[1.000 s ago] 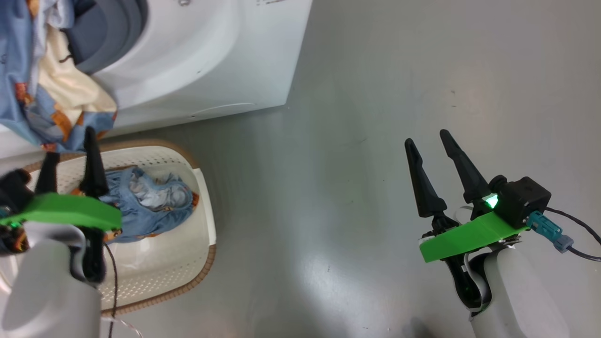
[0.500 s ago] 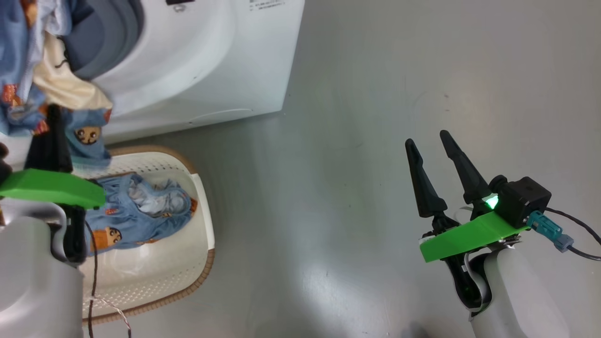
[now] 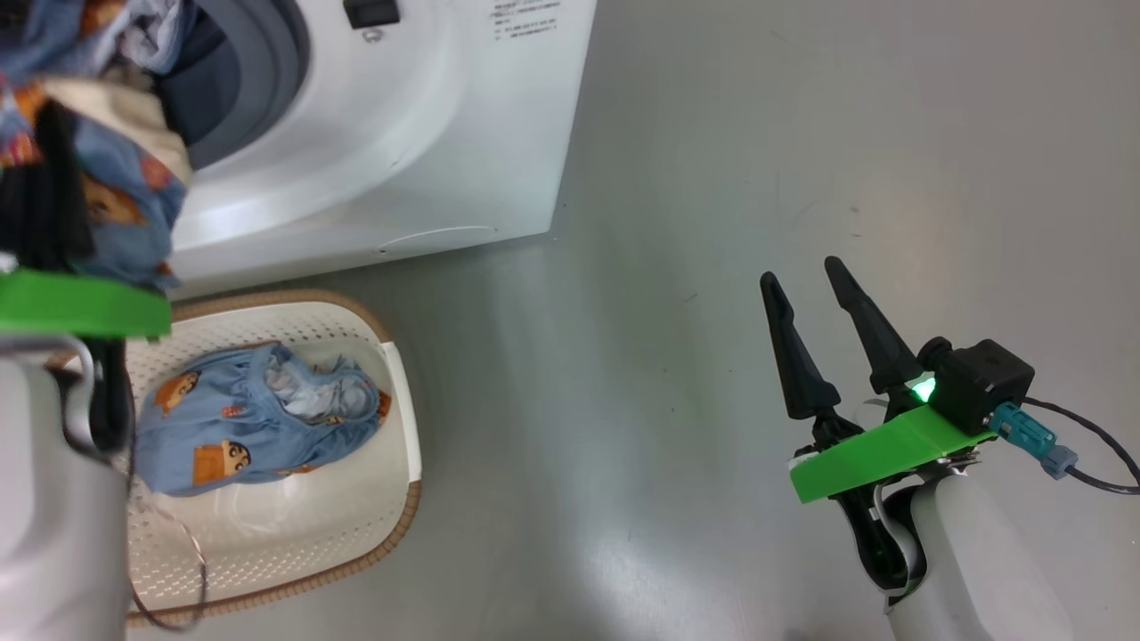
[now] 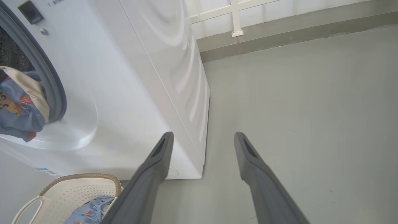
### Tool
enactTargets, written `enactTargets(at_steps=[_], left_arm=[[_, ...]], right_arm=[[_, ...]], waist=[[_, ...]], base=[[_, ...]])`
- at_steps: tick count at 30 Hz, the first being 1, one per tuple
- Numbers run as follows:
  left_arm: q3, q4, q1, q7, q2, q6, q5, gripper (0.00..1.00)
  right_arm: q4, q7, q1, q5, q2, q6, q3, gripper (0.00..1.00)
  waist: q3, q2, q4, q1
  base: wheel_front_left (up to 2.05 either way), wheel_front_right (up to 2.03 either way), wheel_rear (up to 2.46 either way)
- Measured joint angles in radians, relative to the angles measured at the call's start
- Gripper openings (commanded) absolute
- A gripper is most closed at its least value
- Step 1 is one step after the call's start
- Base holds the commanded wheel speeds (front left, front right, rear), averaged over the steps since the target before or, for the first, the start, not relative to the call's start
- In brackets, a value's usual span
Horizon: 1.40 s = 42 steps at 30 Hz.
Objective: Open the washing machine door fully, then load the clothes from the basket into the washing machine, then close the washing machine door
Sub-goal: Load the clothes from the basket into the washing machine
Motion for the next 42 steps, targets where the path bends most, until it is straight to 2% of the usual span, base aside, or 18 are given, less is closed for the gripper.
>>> enactTargets(at_steps=[8,11,15,28,34,42], left_arm=[[-0.043,0.092,-0.196,0.005,0.054,-0.001,0.022,0.00],[-0.059,0.159,-0.293,0.011,0.084,-0.001,0.022,0.00],[-0.076,0.239,-0.370,0.033,0.096,-0.001,0.012,0.00],[-0.157,0.381,-0.581,0.039,0.140,-0.002,-0.102,0.00],[-0.178,0.370,-0.665,0.003,0.191,-0.002,-0.108,0.00],[-0.134,0.147,-0.697,-0.002,0.220,-0.002,-0.074,0.00]], right_arm=[[-0.007,0.000,0.000,0.009,0.000,0.000,-0.002,1.00],[-0.012,0.000,0.000,0.010,0.000,0.000,-0.002,1.00],[-0.018,0.000,0.000,0.017,0.000,0.000,-0.003,1.00],[-0.041,0.000,-0.018,0.026,0.000,0.000,0.015,1.00],[-0.049,0.000,-0.035,0.035,0.000,0.000,0.024,1.00],[-0.067,0.000,-0.056,0.035,0.000,0.000,0.028,1.00]], waist=[[0.018,0.0000,-0.021,0.0000],[0.038,0.0000,-0.031,0.0000],[0.062,0.0000,-0.037,0.0000],[0.164,0.0000,-0.050,0.0000],[0.213,0.0000,-0.059,0.0000],[0.272,0.0000,-0.078,0.0000]], base=[[0.00,0.00,0.00],[0.00,0.00,0.00],[0.00,0.00,0.00],[0.00,0.00,0.00],[0.00,0.00,0.00],[0.00,0.00,0.00]])
